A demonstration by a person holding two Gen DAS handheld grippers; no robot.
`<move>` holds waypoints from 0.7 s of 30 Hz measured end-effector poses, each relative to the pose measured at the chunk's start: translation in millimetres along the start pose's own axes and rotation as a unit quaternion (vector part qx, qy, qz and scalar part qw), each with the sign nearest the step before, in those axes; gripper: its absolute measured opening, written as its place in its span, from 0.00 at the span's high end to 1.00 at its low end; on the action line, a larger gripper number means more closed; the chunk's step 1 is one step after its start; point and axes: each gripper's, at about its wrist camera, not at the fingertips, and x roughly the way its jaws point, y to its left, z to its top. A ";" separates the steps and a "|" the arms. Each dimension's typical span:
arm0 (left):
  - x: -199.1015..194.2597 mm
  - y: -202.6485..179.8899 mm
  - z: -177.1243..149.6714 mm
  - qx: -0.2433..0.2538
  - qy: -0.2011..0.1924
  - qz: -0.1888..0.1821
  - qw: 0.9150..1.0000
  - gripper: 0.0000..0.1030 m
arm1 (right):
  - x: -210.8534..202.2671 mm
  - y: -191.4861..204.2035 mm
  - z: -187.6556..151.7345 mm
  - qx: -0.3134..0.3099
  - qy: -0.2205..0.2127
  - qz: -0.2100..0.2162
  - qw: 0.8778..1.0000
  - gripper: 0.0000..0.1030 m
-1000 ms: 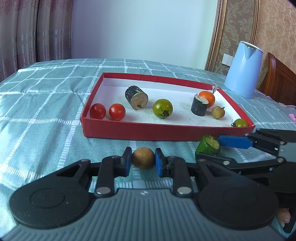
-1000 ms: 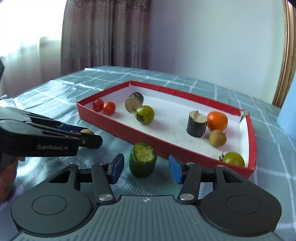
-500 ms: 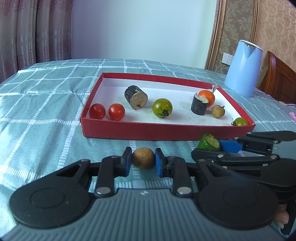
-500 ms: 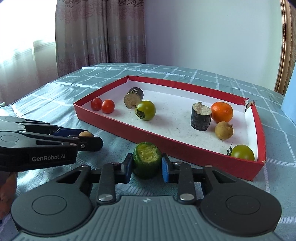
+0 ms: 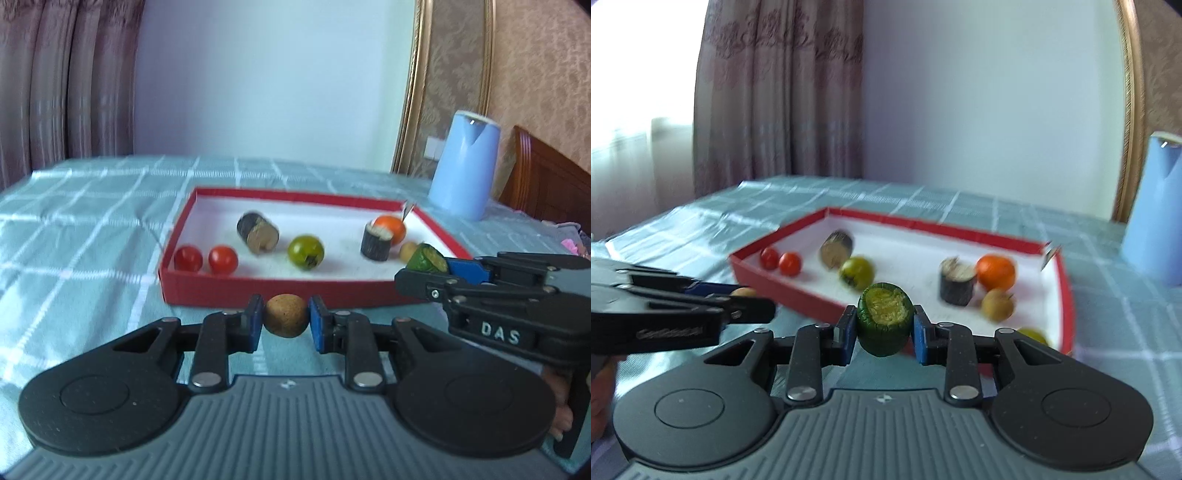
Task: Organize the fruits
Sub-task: 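Carry the brown fruit with the left tool while the right tool carries the cucumber piece into the box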
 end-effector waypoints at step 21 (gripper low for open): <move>72.5 -4.7 47.9 0.003 0.060 0.024 0.998 0.77 | 66.5 -12.6 32.4 0.009 0.050 -0.028 0.998 0.71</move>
